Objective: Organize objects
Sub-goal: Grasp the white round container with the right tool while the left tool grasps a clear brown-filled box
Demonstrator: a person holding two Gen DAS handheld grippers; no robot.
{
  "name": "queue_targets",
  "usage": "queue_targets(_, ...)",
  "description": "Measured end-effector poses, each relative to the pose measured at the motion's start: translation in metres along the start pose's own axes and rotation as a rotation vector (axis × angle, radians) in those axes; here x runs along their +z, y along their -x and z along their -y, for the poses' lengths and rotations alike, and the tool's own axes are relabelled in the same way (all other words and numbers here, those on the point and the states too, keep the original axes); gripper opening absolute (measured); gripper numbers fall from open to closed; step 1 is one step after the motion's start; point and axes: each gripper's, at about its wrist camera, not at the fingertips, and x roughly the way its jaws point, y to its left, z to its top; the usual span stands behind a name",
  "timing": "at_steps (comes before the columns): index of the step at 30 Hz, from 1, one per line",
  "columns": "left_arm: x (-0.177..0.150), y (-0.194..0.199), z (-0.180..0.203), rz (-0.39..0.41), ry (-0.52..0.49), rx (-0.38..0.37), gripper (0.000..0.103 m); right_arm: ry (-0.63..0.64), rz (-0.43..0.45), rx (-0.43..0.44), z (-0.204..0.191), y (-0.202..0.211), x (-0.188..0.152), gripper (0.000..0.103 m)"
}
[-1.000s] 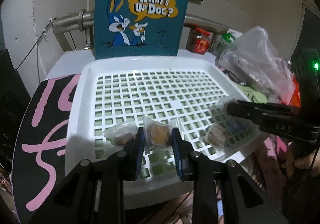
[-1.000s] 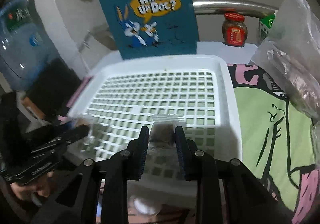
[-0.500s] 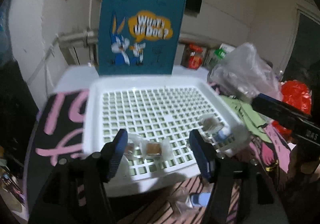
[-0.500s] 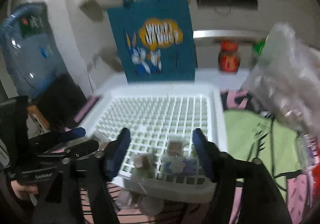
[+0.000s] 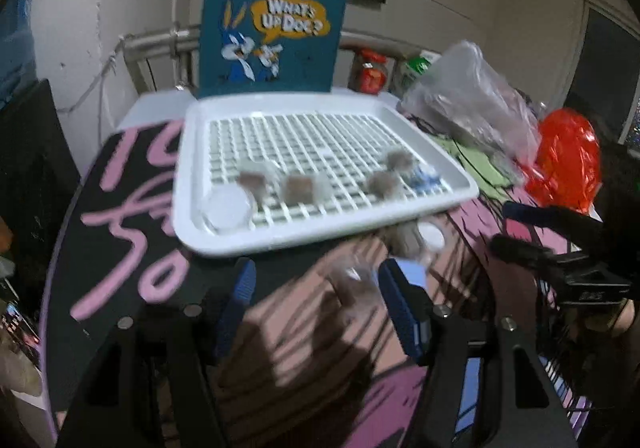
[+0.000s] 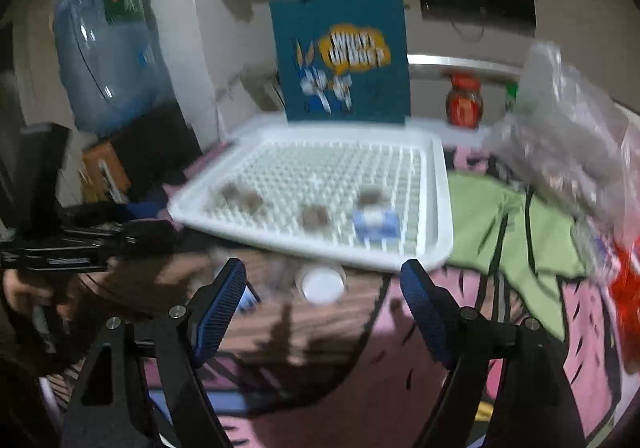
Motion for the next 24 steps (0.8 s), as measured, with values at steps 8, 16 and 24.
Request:
queue_targets(8,-0.007,-0.032,0.013,-0.093,-0.004,0.006,0.063,0.008,-0.157,-0.048,0.003,-0.046,-0.01,0.075)
queue_targets(16,0.0,-0.054,0.019,-0.119,-0.01,0.006,0.042,0.038,-0.19,-0.078,-0.003,-0.07,0.004,0.059)
queue_targets(24,-0.006,-0.044,0.018,-0.099,-0.027,-0.016,0.024,0.054,-0.173,-0.048,-0.01,-0.063,0.001,0.039)
